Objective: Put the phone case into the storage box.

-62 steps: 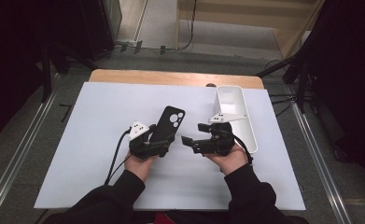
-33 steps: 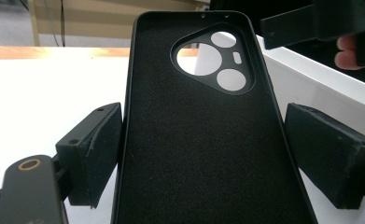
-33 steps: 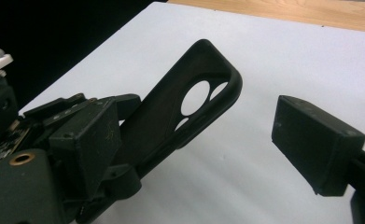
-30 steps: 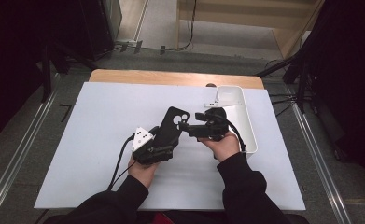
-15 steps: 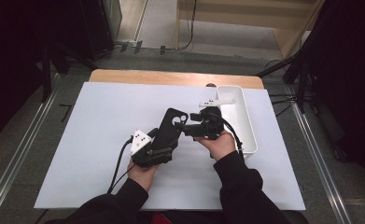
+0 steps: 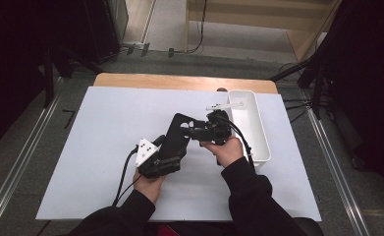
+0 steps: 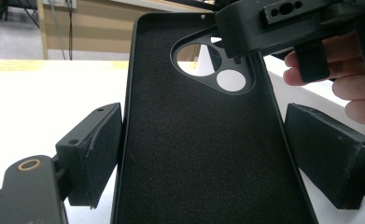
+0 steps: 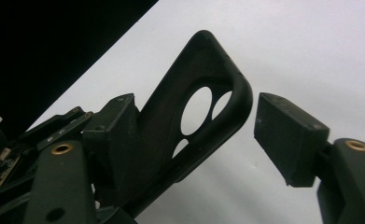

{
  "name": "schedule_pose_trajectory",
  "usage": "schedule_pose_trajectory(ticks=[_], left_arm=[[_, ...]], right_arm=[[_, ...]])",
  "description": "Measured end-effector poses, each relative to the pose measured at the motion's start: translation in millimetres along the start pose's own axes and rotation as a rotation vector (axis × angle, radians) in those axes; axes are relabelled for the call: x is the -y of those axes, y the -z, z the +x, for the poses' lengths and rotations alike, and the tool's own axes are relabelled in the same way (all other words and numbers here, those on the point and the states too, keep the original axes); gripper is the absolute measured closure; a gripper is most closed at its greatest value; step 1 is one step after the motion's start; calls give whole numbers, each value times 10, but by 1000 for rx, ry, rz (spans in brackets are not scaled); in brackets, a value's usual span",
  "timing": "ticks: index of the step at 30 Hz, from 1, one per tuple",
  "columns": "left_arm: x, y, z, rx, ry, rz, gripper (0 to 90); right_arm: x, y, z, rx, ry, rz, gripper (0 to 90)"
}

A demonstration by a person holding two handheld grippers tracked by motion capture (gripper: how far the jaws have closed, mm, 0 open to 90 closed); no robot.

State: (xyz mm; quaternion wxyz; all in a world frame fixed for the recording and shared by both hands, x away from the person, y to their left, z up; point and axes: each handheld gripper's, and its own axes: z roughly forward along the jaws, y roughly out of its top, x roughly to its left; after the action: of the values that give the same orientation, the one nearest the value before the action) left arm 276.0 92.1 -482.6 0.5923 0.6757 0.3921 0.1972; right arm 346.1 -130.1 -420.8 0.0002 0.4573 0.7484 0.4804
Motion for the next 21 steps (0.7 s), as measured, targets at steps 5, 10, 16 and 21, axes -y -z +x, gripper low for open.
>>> schedule_pose_trajectory(ticks=[5, 10, 16, 21], left_arm=[[7, 17, -25, -1, -9, -13, 134], [15, 19, -34, 1, -2, -1, 133], [17, 23, -30, 9, 2, -5, 133], [22, 14, -31, 15, 7, -5, 132]], right_arm=[[-7, -38, 11, -20, -15, 15, 357], [-19, -34, 0, -47, -47, 26, 464], [-24, -19, -15, -42, -69, 33, 592], [-40, -1, -22, -40, -121, 49, 641]])
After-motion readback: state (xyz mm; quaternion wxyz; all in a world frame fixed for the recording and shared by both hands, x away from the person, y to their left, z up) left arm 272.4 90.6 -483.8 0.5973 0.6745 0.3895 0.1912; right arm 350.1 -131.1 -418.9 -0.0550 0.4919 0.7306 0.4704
